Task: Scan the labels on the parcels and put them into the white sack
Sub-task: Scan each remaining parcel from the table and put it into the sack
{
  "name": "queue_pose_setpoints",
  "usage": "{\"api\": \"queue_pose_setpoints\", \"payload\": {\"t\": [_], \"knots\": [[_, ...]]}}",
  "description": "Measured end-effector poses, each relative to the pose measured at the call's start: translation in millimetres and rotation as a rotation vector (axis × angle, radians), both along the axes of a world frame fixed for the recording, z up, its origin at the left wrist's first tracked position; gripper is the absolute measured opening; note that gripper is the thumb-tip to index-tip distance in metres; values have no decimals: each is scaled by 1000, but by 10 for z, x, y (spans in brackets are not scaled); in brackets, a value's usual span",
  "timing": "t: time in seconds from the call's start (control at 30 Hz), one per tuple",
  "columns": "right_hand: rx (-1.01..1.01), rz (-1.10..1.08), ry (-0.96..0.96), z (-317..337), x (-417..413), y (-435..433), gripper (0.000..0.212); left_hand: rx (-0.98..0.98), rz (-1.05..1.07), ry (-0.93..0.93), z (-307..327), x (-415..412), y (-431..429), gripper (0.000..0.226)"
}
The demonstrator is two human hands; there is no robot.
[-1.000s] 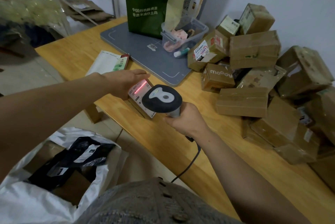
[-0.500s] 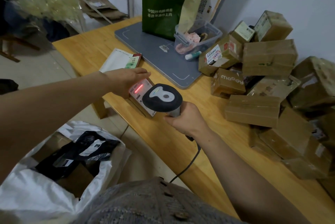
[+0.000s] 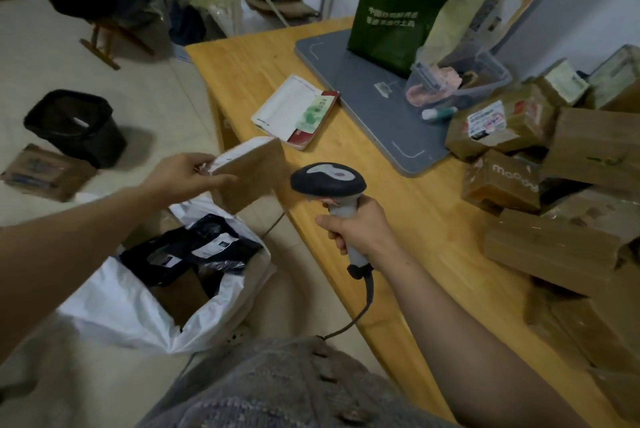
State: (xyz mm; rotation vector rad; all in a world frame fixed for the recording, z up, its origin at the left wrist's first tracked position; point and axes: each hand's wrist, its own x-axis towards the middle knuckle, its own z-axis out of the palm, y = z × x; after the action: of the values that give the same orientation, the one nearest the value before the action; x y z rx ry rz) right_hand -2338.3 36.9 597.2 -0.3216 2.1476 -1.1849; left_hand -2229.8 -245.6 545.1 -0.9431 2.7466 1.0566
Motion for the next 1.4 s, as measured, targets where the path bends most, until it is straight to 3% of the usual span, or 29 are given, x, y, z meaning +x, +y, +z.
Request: {"api": "queue_pose_setpoints", "payload": {"t": [0.1,0.33,0.5,0.6,0.77,0.97,1.17,1.4], "knots": [[8,39,-45,-80,84,-207,14,140,299,20,-396,382,-104,61],[84,112,-84,-260,242,-612,18,43,549,-244,-949,849,-214,50],[88,80,-125,-325,278,-750,17,90,592,-457,-1032,840,-222,103],[64,13,-146,-330,249,-712,17,37,469,-392,-957,656,-70,92],[-50,-208,-202,-307,130,-434,13,-23,237,-24,-686,81,374,72],[-178,-524,-146,-194,-35,150,17,-198,-211,232,-274,-740,1098,74],[-301,-891,-86,-75,-144,1003,23,-333,-643,293,-9,-1445,2015,67],[-377,-1220,-37,-52,-186,1965,18,-256,-944,267,199,-2073,3196,71]]}}
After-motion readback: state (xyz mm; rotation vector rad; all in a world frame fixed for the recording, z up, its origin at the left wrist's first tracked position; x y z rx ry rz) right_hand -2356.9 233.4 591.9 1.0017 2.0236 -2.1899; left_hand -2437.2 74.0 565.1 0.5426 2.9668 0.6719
